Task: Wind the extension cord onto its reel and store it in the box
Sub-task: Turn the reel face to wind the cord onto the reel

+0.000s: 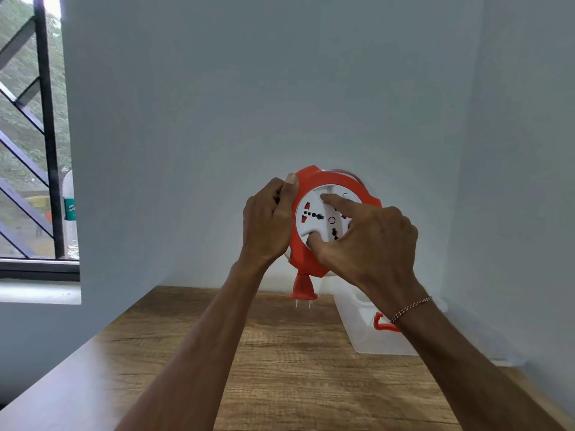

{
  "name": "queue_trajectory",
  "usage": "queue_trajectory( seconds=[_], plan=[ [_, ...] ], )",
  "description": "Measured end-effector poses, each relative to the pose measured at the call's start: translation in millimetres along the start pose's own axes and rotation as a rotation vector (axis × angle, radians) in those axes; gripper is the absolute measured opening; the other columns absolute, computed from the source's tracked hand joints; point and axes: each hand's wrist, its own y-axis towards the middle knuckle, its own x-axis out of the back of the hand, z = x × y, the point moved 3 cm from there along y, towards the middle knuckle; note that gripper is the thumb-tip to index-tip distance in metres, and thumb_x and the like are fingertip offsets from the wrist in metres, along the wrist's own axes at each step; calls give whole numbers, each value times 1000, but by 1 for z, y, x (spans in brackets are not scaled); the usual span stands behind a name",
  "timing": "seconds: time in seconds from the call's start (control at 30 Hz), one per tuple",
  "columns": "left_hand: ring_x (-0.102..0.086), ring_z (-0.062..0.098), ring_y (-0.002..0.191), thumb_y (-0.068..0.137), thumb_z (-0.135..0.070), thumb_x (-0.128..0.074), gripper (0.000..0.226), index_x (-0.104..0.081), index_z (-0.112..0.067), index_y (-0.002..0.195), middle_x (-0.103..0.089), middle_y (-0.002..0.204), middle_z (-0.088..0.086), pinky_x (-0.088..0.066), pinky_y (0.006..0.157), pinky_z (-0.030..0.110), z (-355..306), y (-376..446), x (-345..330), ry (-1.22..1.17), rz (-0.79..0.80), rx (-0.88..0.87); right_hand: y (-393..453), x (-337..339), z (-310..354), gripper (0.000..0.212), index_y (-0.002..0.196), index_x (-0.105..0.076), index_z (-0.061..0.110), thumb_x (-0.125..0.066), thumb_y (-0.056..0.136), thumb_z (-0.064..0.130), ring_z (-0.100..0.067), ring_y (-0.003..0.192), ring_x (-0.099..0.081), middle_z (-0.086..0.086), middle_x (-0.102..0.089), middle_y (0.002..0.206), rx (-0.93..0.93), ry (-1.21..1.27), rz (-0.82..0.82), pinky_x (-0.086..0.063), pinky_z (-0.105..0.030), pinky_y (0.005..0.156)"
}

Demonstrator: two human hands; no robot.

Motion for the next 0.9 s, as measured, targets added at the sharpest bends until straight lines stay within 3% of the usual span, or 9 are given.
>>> queue_trajectory(
  seconds=[0.23,0.33,0.4,0.47,0.57,0.63,0.7,0.8,0.9],
  plan=[
    [-68,17,67,103,-44,-38,47,-64,-7,91,-71,78,6,-62,67,41,6,0,2,-22,-24,33,7,-1,-5,64,130,-55,34,-53,76,69,-19,74,-67,0,-74,97,139,-53,28,-55,-33,71],
    [-70,21,69,103,-44,-38,44,-63,-11,90,-71,79,4,-62,68,40,9,2,5,-28,-15,63,12,4,-11,59,128,-57,32,-52,81,67,-16,71,-69,1,-75,98,161,71,55,-58,-29,71],
    [-70,18,70,103,-45,-36,40,-62,-19,87,-71,78,-2,-62,69,37,10,3,7,-45,-1,91,14,13,-16,50,121,-64,29,-56,84,61,-12,70,-70,3,-75,91,164,156,-26,-58,-27,71],
    [-70,19,70,103,-46,-36,45,-63,-12,89,-72,80,2,-62,70,38,12,4,7,-50,14,98,15,22,-23,38,109,-69,25,-59,87,54,-7,62,-66,6,-74,78,150,202,-176,-56,-23,65],
    [-69,17,69,103,-46,-35,51,-63,-5,93,-72,80,4,-60,68,35,10,1,3,-50,38,87,15,28,-37,32,99,-66,22,-61,87,51,-3,61,-60,9,-66,75,-53,323,-315,-49,-12,61],
    [-69,18,70,103,-46,-36,51,-63,-4,93,-72,80,6,-59,66,32,9,0,-1,-71,53,88,8,23,-48,39,105,-56,25,-61,83,57,-3,75,-61,11,-63,87,-273,447,-262,-47,-10,62],
    [-69,19,70,102,-46,-36,51,-63,-4,94,-72,81,8,-59,65,29,8,-2,-5,-106,66,90,-4,12,-60,55,110,-51,26,-61,76,67,-4,86,-63,13,-62,98,-523,640,-90,-51,-15,65],
    [-70,18,72,102,-46,-35,49,-65,-7,98,-73,83,5,-58,62,22,3,-7,-12,-169,66,126,-27,-6,-61,68,119,-54,22,-66,70,69,-19,94,-69,1,-69,109,-835,1151,222,-59,-40,76],
    [-72,20,75,103,-47,-35,48,-66,-10,100,-74,87,6,-61,68,29,-4,-15,-21,-238,78,179,-41,-13,-50,52,120,-60,30,-72,75,54,-25,99,-69,-3,-70,113,-789,1373,274,-57,-47,77]
  ],
)
